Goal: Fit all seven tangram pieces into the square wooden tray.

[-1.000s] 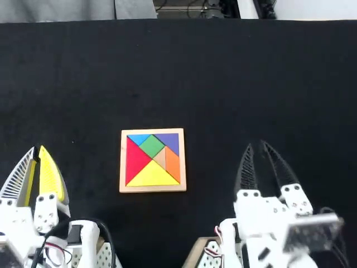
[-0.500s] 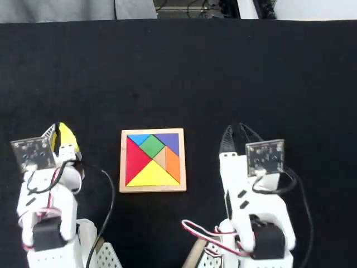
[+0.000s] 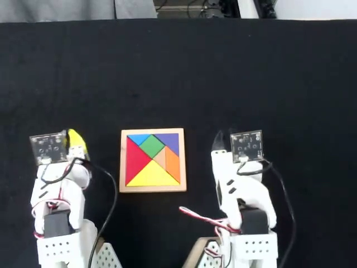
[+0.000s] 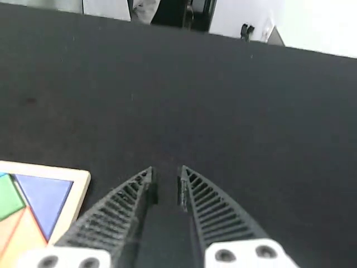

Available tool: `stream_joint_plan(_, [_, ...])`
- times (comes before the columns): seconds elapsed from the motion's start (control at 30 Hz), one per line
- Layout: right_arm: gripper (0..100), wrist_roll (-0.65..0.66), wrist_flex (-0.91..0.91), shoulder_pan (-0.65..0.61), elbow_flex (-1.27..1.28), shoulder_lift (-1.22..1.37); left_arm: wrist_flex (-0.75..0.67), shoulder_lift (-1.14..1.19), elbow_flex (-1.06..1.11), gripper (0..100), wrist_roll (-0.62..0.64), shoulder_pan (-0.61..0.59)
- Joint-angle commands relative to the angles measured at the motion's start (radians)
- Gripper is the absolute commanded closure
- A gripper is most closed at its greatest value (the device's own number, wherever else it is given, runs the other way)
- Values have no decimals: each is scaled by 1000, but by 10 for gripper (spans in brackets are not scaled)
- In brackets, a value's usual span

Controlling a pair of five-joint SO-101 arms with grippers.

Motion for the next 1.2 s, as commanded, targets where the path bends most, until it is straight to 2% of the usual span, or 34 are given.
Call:
stream_joint_plan(0.0, [923, 8, -40, 43, 18, -84, 86, -6, 19, 942, 2, 107])
stream_joint_plan(0.07, [923, -2, -32, 100, 18, -84, 107, -6, 19, 942, 2, 137])
stream_joint_plan(0.13, [921, -64, 3, 144, 18, -77, 114, -6, 21, 943, 2, 139])
stream_joint_plan(0.27, [920, -181, 109, 121, 18, -84, 137, -6, 21, 943, 2, 96])
stream_joint_plan(0.57, [920, -180, 157, 91, 18, -76, 273, -6, 21, 941, 2, 64])
stream_joint_plan(0.63, [920, -167, 186, 91, 18, -76, 281, -6, 21, 940, 2, 59])
stream_joint_plan(0.8, [923, 12, 245, 94, 18, -76, 328, -6, 21, 942, -100, 61])
stream_joint_plan(0.93, [923, 21, 258, 129, 18, -76, 351, -6, 21, 939, -115, 67])
stream_joint_plan(1.17, [920, 21, 307, 101, 19, -76, 384, -6, 21, 941, -115, 67])
